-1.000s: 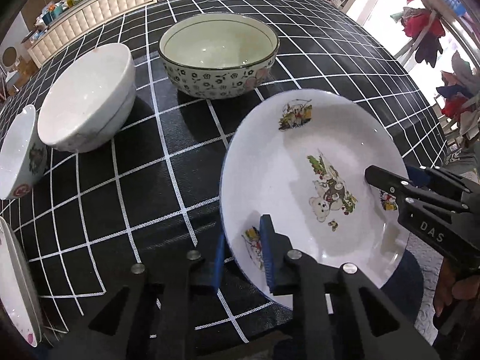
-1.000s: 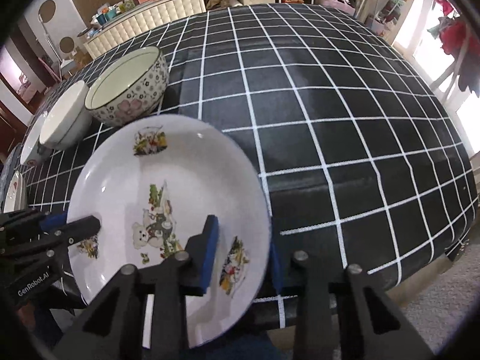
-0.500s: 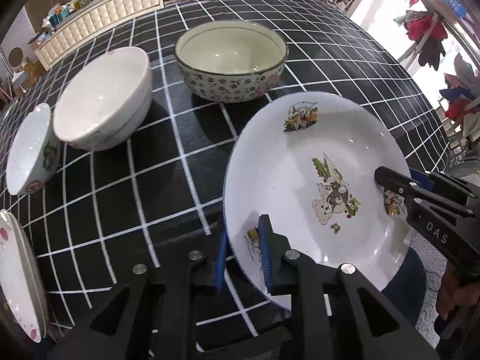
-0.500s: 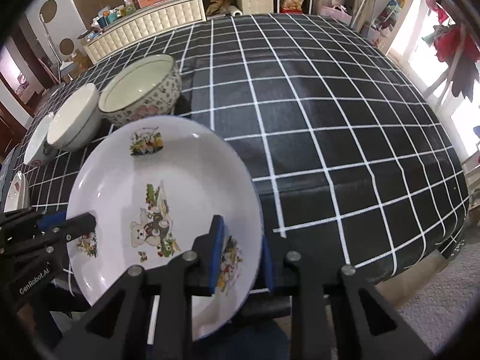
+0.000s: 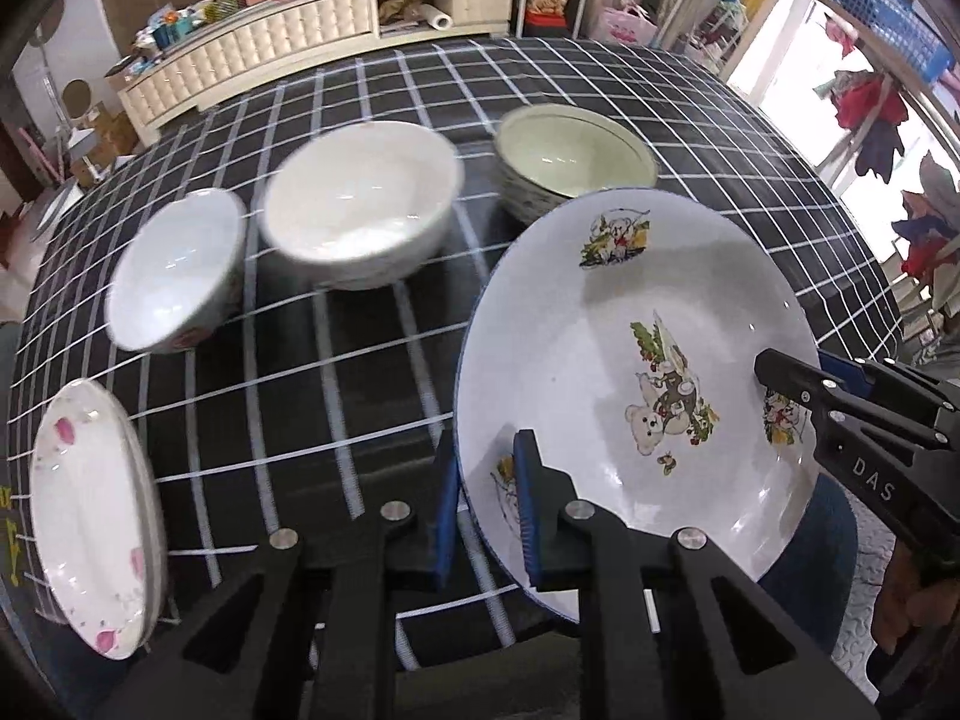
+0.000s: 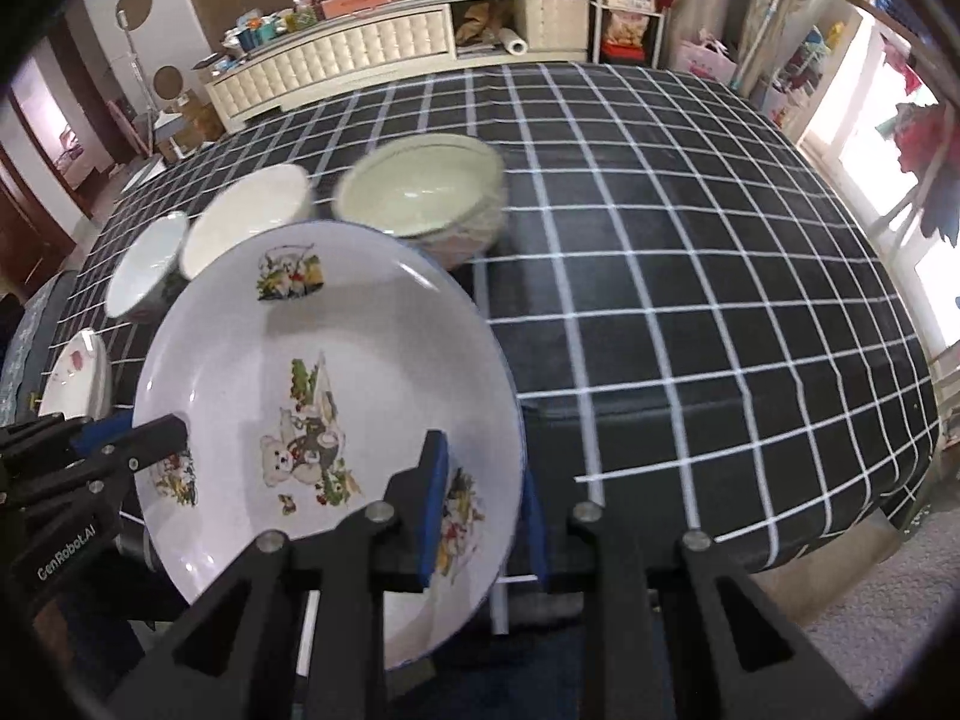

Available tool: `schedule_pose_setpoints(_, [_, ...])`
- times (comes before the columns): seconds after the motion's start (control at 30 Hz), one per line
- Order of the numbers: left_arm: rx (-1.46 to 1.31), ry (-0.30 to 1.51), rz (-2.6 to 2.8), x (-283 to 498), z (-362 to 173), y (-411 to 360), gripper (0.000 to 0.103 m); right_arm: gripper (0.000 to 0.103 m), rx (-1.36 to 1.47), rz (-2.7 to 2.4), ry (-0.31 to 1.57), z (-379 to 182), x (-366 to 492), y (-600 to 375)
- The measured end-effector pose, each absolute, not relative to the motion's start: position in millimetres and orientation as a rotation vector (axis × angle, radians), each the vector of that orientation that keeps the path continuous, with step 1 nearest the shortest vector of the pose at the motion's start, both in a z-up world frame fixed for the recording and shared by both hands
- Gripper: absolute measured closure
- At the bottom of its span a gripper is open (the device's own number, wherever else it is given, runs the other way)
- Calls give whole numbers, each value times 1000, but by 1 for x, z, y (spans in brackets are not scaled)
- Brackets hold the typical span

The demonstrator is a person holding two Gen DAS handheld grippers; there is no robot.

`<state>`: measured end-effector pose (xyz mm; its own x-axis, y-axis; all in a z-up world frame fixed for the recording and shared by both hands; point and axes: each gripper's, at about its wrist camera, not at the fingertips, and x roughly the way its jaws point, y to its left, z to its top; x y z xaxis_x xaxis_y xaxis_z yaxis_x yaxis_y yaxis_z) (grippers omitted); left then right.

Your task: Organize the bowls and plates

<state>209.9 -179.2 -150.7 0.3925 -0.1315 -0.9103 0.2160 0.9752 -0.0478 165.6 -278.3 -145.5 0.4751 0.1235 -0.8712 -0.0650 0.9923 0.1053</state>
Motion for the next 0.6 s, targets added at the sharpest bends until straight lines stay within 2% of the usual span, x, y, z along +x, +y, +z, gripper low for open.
schedule_pose_setpoints(0.6, [-40,1085,-53,169,-122,-35,89,75,-41,270,1054,-133,165,-156])
